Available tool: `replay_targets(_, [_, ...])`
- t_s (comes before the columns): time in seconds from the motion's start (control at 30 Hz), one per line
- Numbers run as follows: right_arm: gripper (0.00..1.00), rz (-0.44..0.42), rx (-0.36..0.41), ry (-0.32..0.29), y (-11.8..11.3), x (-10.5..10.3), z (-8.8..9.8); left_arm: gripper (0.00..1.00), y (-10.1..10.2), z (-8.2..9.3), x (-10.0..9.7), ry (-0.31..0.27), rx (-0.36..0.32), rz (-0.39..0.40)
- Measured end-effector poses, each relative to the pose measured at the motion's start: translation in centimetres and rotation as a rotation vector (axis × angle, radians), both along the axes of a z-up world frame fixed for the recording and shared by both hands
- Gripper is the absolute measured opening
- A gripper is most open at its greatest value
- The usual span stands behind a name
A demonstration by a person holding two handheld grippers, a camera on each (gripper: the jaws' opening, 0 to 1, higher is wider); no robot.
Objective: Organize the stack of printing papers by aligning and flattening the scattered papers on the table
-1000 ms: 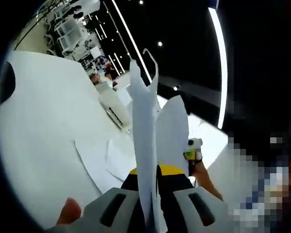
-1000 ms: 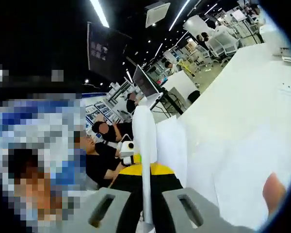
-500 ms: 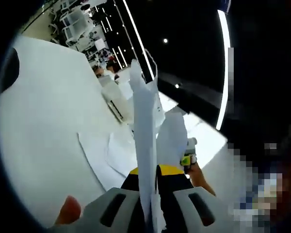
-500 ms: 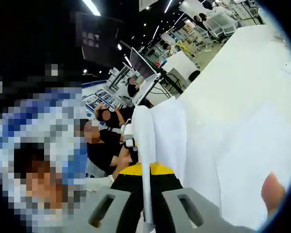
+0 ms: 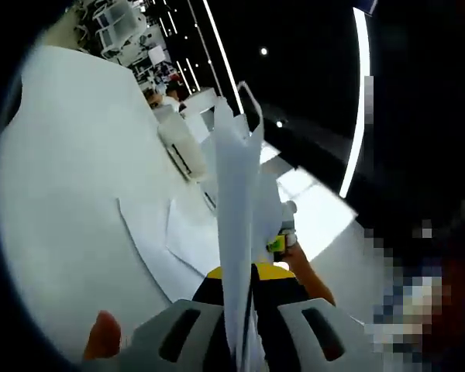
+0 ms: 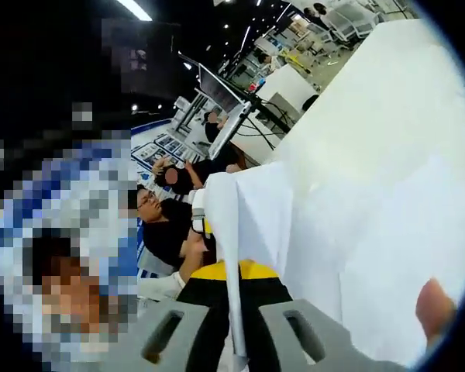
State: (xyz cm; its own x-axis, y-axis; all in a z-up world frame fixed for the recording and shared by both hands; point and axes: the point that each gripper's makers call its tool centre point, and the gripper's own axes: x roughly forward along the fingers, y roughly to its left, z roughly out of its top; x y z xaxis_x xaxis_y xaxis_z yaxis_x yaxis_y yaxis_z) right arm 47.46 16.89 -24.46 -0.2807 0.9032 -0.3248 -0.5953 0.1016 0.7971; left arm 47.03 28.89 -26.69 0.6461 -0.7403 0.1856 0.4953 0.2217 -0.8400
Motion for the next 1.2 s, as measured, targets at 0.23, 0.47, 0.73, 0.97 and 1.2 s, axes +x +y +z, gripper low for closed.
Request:
replay_targets(0.23, [0.0,0.009,0.008,-0.015,0.4,-0.1,0.3,0.13,-0.1,-0.2,0.4,0.026,-0.009,-0.015])
replay_targets(0.47, [0.0,0.026,0.006,-0.015,1.2,-0.4,-0.1,0.16,-0.3,-0.2,0.4,0.032,-0.004,-0.023])
replay_targets(0.73, [0.0,0.06,-0.002,-0.011,2.4,-0.5,-0.2,0.16,-0.8,-0.4,0.3,0.038,-0.004,-0.033])
replay_targets(0.97, [0.0,0.098,-0.014,-0.015,3.4,-0.4,-0.1,0.16,-0.9,-0.5,0.6,0.044,-0.002,-0.034])
replay_targets(1.2, [0.0,0.109,-0.001,-0.023,4.3,-0.5,0.3,0.15,-1.1,-0.7,0.7,0.05,-0.003,-0.033])
